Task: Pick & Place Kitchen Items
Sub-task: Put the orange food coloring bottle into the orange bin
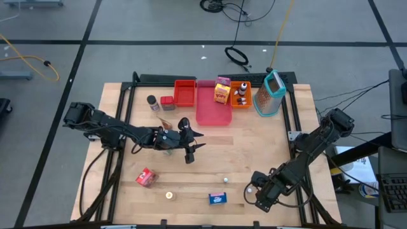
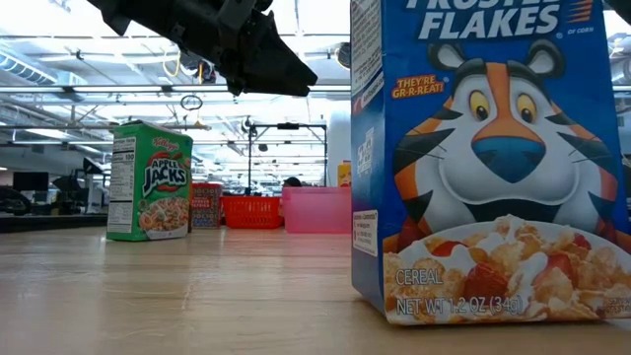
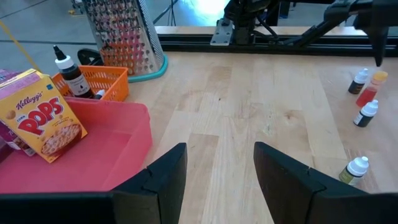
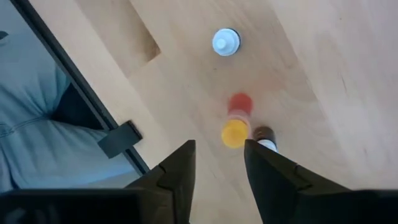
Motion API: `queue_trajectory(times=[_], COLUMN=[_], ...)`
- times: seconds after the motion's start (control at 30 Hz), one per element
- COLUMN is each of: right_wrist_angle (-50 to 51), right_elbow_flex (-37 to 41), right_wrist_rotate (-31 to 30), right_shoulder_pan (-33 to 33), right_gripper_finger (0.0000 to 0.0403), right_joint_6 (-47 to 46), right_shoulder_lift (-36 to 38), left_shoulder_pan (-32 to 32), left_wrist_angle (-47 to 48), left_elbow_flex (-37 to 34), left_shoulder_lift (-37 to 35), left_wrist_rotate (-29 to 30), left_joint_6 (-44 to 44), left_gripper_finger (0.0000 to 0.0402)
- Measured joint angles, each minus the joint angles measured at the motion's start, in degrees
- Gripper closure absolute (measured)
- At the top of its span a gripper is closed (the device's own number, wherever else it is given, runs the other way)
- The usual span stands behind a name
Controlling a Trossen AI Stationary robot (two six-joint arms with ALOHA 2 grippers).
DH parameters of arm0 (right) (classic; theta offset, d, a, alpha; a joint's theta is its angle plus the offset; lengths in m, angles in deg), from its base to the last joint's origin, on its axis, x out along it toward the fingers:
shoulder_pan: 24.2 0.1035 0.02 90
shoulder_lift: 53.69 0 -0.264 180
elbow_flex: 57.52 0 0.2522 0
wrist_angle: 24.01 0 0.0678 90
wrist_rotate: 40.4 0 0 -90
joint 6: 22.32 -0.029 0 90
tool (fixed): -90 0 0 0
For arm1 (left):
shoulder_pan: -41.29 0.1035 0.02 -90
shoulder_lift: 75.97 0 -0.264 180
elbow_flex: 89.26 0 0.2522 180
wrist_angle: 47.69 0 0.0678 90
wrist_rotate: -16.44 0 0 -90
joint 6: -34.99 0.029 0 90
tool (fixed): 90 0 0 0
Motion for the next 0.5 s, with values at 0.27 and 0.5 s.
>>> queue_trajectory(times=[0.27, 0.5], right_wrist_angle=[-6.19, -8.76], right_elbow_flex=[5.79, 8.61], right_wrist_rotate=[1.70, 1.64], right_shoulder_pan=[-0.62, -0.74], right_gripper_finger=[0.0252, 0.0256], right_joint_6=[-0.52, -0.32], right_shoulder_lift=[-0.04, -0.02], left_shoulder_pan=[-0.02, 0.00], left_wrist_angle=[-0.02, -0.02], left_elbow_flex=[0.00, 0.00], left_shoulder_lift=[0.02, 0.01], left_wrist_rotate=[-0.50, -0.67], left_joint_6=[0.02, 0.00], left_gripper_finger=[0.0215, 0.0215])
